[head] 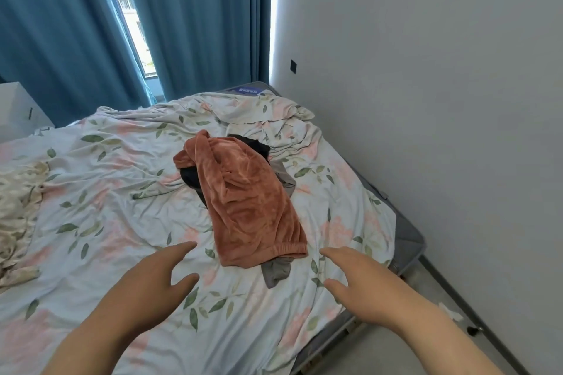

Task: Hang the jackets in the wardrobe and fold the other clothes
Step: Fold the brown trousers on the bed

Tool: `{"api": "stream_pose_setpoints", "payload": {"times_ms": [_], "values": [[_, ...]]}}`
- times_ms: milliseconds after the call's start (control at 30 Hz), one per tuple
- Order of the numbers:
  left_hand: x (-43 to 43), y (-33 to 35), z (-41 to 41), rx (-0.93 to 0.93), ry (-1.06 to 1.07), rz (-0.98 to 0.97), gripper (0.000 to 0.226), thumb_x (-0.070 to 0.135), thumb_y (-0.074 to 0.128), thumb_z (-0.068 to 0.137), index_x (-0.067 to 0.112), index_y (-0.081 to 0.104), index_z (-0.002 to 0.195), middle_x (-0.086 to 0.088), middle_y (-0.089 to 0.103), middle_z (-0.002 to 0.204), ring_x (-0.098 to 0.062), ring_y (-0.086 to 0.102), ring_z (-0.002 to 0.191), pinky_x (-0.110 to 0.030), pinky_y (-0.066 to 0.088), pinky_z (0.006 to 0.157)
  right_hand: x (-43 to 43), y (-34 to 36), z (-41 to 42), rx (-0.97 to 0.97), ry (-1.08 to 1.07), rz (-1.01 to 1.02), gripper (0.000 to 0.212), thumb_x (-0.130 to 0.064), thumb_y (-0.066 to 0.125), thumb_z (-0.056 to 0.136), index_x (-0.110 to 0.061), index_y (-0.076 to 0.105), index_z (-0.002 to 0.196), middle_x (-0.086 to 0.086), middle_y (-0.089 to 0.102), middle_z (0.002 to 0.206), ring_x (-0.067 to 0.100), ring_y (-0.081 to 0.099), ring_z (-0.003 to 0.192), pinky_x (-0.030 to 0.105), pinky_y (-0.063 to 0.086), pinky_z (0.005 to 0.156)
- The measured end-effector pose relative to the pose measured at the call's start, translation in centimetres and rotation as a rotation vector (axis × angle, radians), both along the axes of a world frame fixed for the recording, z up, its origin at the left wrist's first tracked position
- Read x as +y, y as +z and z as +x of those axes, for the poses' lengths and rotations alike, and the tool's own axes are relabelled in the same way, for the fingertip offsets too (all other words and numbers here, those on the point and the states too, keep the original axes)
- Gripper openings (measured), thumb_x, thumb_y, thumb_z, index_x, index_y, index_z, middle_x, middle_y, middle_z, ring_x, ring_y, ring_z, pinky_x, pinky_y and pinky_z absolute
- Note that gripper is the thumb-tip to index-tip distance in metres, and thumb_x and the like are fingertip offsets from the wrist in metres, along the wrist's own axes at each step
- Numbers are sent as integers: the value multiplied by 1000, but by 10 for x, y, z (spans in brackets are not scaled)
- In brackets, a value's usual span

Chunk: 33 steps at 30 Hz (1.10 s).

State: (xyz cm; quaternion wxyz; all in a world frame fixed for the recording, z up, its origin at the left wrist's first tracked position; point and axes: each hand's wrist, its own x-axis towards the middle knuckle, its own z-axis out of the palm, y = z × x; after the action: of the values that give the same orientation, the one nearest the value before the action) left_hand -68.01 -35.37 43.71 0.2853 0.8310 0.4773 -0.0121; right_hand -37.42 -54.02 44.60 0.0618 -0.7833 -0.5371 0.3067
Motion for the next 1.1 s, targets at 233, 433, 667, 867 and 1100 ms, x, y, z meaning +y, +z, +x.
{"api": "stream_pose_setpoints", "payload": {"times_ms": [233,433,667,867,1100], "values": [[13,-65,6,-21,62,-153,56,48,58,93,42,38,145,21,40,150,-4,47,128,-21,38,101,21,-31,36,19,-146,-78,59,-43,48,101,-33,26,154,-10,31,158,8,31,143,23,25,114],[25,-116,42,-96,200,-382,41,35,68,91,38,53,129,10,56,135,-9,52,124,-28,43,102,50,-85,78,85,-142,-150,53,-41,48,101,-34,33,152,-13,36,155,6,36,139,23,29,112],[52,-209,114,-113,375,-525,42,28,73,88,27,61,127,9,62,119,-6,58,110,-24,44,94,104,-208,125,201,-143,-226,44,-39,50,101,-35,45,145,-16,46,147,3,46,129,18,38,104],[89,-288,161,-155,344,-547,32,31,66,91,49,57,115,18,60,121,-7,56,116,-27,44,92,166,-305,137,312,-151,-121,32,-23,56,96,-41,64,121,-28,59,99,-7,56,88,1,40,68],[121,-402,177,-279,708,-592,21,17,71,88,14,60,106,8,65,103,-17,62,99,-28,47,76,204,-419,136,581,-652,-159,31,-5,58,91,-27,65,70,-17,67,61,3,65,62,12,48,52]]}}
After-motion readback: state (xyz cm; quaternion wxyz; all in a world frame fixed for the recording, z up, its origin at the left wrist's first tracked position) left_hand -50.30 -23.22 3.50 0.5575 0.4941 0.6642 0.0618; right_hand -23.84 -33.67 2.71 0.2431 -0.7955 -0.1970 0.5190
